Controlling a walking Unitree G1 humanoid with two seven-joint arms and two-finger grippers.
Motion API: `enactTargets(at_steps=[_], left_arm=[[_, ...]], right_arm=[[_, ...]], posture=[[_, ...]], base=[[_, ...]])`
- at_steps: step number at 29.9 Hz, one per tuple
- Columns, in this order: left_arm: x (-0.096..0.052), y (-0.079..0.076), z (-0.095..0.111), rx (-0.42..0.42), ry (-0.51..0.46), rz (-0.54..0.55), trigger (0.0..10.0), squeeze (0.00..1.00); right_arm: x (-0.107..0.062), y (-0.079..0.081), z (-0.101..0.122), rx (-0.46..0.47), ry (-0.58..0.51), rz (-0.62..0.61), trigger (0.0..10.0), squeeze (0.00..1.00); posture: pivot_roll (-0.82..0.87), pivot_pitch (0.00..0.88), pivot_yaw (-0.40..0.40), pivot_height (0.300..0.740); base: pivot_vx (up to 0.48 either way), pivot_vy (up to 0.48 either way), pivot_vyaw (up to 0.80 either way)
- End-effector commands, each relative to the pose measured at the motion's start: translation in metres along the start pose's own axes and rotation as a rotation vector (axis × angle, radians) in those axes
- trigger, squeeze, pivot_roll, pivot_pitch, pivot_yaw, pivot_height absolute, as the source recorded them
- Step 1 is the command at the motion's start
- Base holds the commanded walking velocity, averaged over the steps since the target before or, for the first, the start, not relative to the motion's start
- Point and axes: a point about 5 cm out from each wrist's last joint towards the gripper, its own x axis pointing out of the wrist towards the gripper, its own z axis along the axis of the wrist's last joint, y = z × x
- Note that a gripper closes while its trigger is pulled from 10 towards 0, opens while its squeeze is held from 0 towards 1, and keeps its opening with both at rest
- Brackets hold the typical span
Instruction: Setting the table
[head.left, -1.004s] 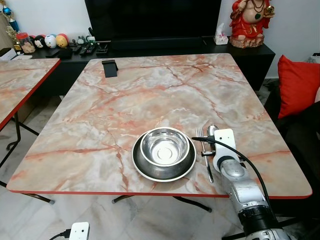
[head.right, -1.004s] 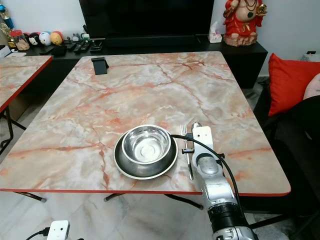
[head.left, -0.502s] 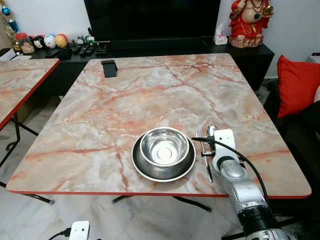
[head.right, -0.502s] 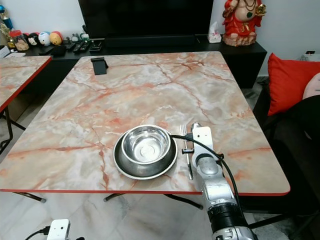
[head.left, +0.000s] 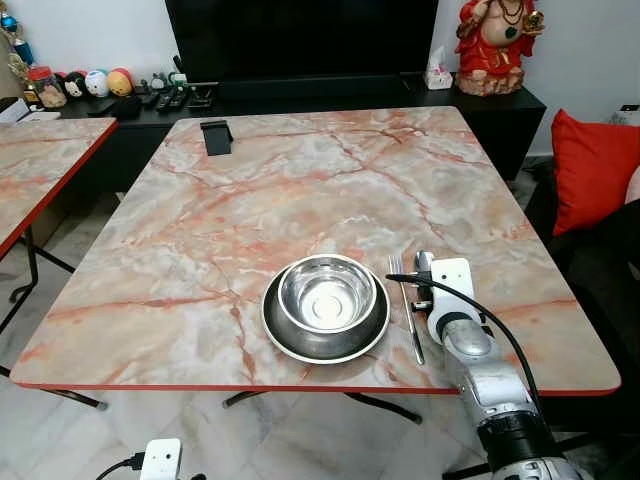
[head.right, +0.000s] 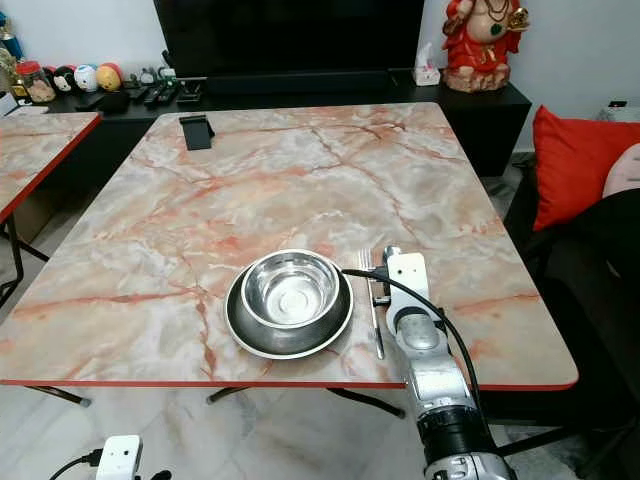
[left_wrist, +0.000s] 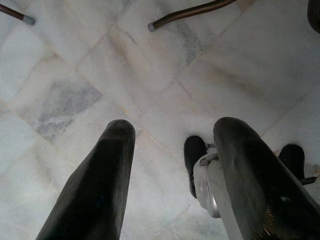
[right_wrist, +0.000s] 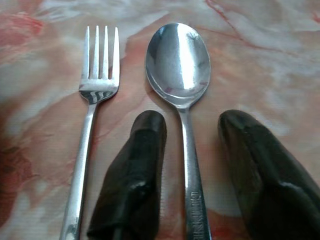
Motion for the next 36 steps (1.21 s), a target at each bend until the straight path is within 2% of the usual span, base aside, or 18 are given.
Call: enactTargets(at_steps=[1,3,4,11,15,21,23,27,29,33,35,36], left_arm=[[0.0,0.004,0.0,0.01,0.009,0.008,10.0,0.0],[0.0,0.004,0.001,0.011,0.01,0.009,10.0,0.0],[0.0,0.005,0.001,0.013,0.009,0.01,10.0,0.0],[0.001,0.004,0.003,0.014,0.007,0.007,10.0,0.0],[0.001,0.003,0.004,0.005,-0.01,0.005,10.0,0.0],[-0.001,0.005,0.002,0.003,-0.02,0.009,10.0,0.0],[-0.001,0.004,0.001,0.007,-0.02,0.005,10.0,0.0],[-0.001,0.004,0.001,0.012,-0.029,0.01,10.0,0.0],[-0.002,0.002,0.0,0.009,-0.042,0.0,10.0,0.0],[-0.002,0.0,0.0,0.01,-0.059,-0.006,10.0,0.0],[-0.002,0.0,0.0,0.01,-0.057,-0.005,10.0,0.0],[-0.002,0.0,0.0,-0.016,-0.058,-0.001,10.0,0.0]], right_arm=[[0.001,0.009,-0.002,0.0,0.018,0.032,10.0,0.76],[0.002,0.009,-0.001,-0.001,0.016,0.03,10.0,0.72],[0.002,0.008,0.001,-0.002,0.011,0.026,10.0,0.0],[0.001,0.006,0.006,0.004,-0.023,0.021,10.0,0.0],[-0.001,0.007,0.013,0.037,-0.079,0.02,10.0,0.0],[-0.007,0.002,0.028,0.072,-0.238,-0.002,10.0,0.0],[-0.013,-0.005,0.031,0.076,-0.308,-0.047,10.0,0.0],[-0.022,-0.012,0.031,0.105,-0.399,-0.076,10.0,0.0],[-0.034,-0.018,0.028,0.082,-0.489,-0.073,10.0,0.0],[-0.043,-0.025,0.02,0.102,-0.53,-0.069,10.0,0.0],[-0.045,-0.024,0.017,0.093,-0.537,-0.054,10.0,0.0],[-0.047,-0.021,0.015,0.099,-0.542,-0.033,10.0,0.0]], posture=[[-0.08,0.0,0.057,0.72],[-0.09,0.0,0.06,0.72],[-0.09,0.0,0.06,0.72],[-0.09,0.0,0.062,0.72],[-0.09,0.0,0.059,0.72],[-0.08,0.0,0.051,0.72],[-0.08,0.0,0.048,0.72],[-0.08,0.0,0.043,0.72],[-0.09,0.0,0.04,0.72],[-0.09,0.0,0.043,0.72],[-0.09,0.0,0.041,0.72],[-0.1,0.0,0.039,0.72]], base=[[0.0,0.0,0.0],[0.0,0.0,0.0],[0.0,0.0,0.0],[0.0,0.0,0.0],[0.0,0.0,0.0],[0.0,0.0,0.0],[0.0,0.0,0.0],[0.0,0.0,0.0],[0.0,0.0,0.0],[0.0,0.0,0.0],[0.0,0.0,0.0],[0.0,0.0,0.0]])
